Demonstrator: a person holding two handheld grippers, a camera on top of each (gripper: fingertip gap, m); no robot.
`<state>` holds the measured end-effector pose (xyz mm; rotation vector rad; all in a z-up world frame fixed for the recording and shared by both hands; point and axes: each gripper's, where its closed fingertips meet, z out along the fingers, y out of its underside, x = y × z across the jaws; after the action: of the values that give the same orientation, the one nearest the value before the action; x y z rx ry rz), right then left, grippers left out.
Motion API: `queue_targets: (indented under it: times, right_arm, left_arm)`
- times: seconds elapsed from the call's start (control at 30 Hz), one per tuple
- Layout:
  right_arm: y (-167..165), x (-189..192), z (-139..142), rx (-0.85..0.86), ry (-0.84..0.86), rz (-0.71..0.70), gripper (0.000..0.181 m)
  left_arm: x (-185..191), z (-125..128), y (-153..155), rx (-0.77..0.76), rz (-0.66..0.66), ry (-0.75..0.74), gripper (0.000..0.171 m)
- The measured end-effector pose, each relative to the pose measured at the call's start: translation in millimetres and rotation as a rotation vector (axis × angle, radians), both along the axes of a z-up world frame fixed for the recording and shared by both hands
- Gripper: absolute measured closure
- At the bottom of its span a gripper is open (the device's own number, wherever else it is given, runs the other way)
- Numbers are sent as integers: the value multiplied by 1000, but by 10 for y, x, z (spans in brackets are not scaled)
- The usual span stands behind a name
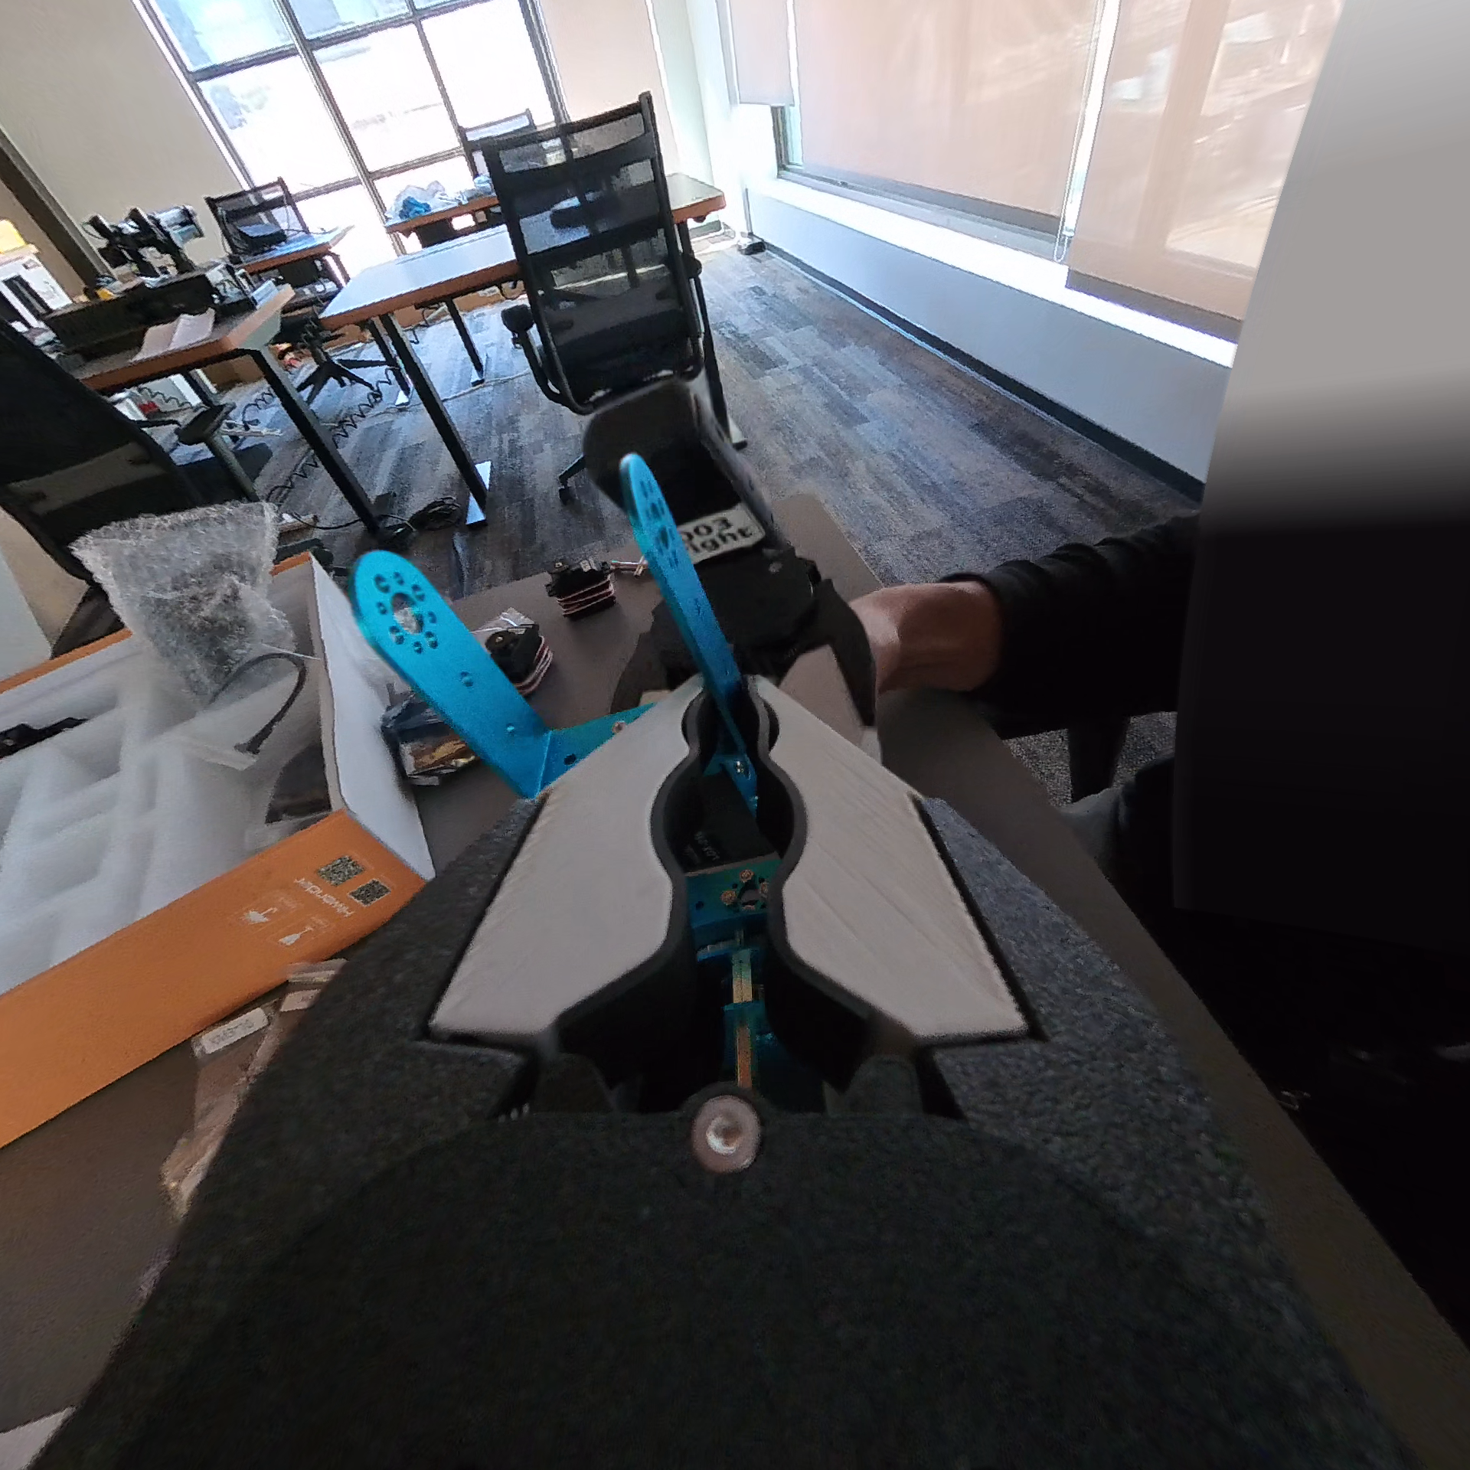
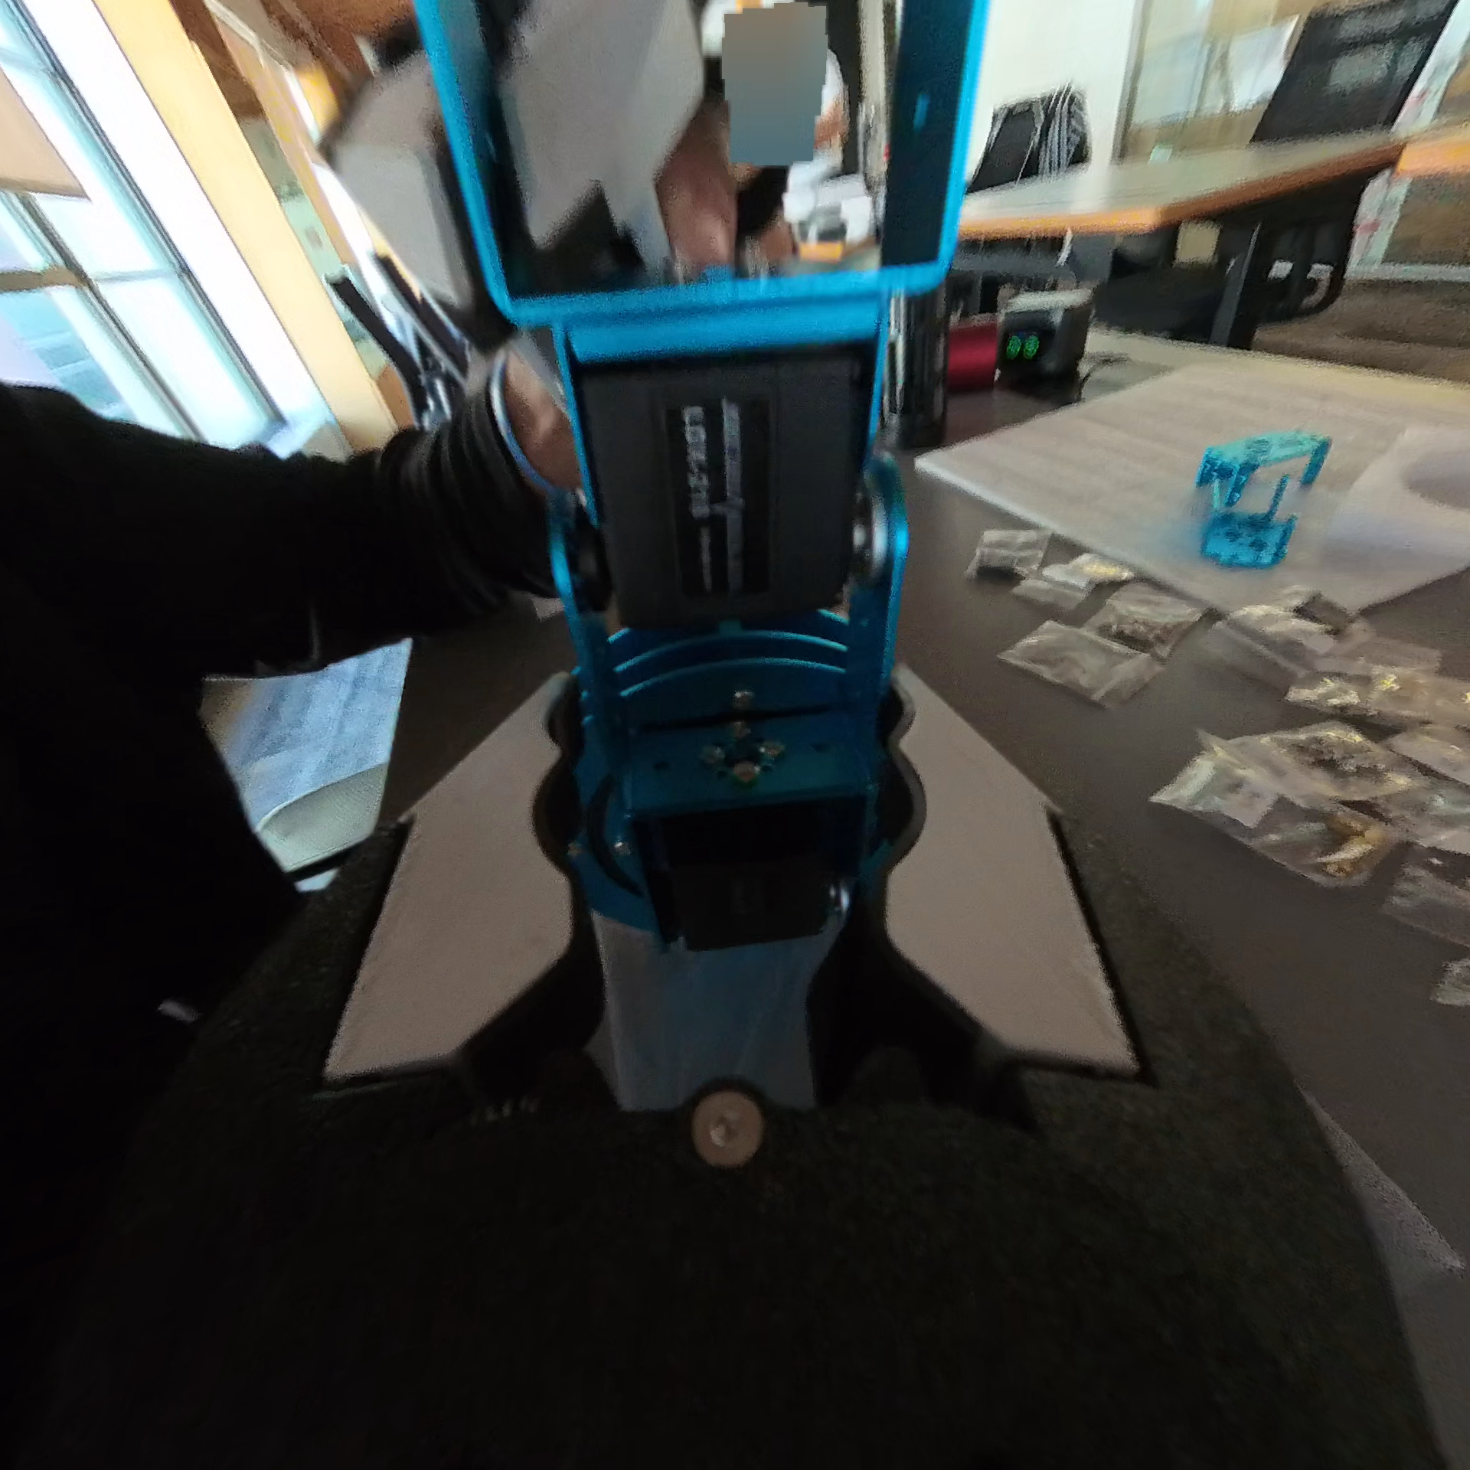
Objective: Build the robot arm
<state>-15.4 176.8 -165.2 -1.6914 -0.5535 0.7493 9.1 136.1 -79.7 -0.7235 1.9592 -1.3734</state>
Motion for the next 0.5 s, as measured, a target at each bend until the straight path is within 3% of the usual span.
queue_targets:
  times: [0.03,0.17,0.27,0.4,0.5]
  right_arm:
    - [38,20,23,10,-9,-24,113]
    - [26,33,223,-23,-42,27,116]
    - [36,176,293,-115,-235,38,115]
    - [49,395,189,-283,-538,57,116]
    - [23,411,50,-392,-661,94,116]
  left_arm:
    - [-1,14,7,0,2,2,169]
    - [-26,226,47,-70,14,-42,169]
    - [-46,337,140,-122,39,-86,168]
    - [-113,215,300,-182,82,-86,170]
    - [-194,51,358,-252,98,-58,171]
